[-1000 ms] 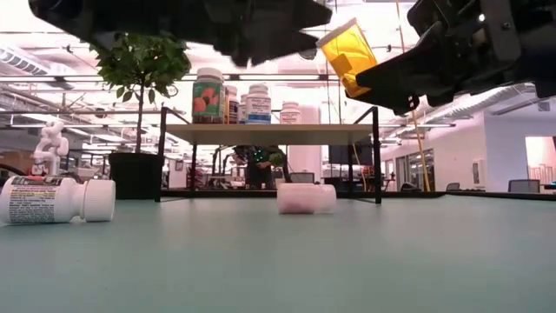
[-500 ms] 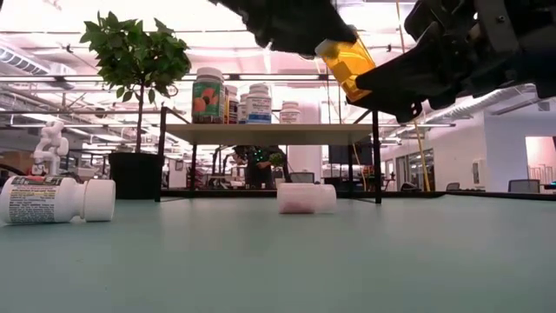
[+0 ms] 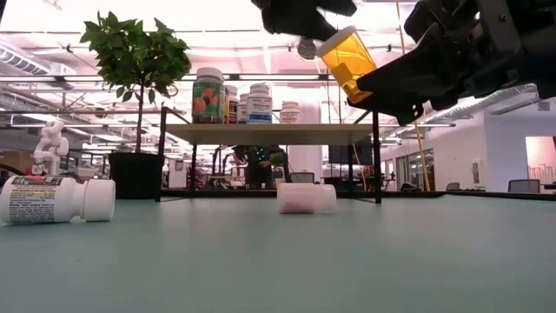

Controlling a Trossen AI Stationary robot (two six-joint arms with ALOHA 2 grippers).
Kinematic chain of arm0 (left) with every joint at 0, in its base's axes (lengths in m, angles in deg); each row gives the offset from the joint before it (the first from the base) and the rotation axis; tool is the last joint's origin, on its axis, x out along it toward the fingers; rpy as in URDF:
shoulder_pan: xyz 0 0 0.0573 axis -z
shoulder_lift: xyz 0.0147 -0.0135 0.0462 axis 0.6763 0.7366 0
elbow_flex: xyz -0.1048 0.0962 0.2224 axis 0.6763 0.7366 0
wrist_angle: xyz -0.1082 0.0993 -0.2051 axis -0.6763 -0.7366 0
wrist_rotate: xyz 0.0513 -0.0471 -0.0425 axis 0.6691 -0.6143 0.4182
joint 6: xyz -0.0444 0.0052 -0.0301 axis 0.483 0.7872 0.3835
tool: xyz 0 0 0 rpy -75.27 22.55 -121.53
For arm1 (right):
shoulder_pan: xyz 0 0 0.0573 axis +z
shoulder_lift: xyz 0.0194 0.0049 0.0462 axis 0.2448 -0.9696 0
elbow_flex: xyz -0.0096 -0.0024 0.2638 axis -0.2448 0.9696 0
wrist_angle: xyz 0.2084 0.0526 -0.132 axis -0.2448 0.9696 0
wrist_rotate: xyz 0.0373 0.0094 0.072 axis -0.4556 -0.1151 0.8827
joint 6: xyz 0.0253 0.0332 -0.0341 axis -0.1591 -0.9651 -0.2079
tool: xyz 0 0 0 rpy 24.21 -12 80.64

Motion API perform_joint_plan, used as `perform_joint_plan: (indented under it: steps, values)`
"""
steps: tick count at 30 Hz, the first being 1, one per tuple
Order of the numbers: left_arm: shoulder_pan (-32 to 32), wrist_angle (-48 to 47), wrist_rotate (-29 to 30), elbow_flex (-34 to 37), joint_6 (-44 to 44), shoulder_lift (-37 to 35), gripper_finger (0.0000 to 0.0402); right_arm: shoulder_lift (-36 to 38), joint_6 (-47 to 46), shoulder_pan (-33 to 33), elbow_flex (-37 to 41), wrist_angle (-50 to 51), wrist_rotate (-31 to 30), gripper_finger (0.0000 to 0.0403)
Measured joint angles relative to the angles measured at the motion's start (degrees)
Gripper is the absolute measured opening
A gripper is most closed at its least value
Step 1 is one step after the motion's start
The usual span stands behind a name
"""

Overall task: Pick and place medicine bottles onto shelf by color
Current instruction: Put the orange pill bottle on the shelf

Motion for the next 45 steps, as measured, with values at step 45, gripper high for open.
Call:
perform_joint_plan:
  steps: [45]
  values:
    - [-1.5, -0.1, -3.2, 0.2, 2.4, 0.4, 0.0286, 0.0, -1.4, 0.0, 0.0, -4.1, 0.3, 0.0196]
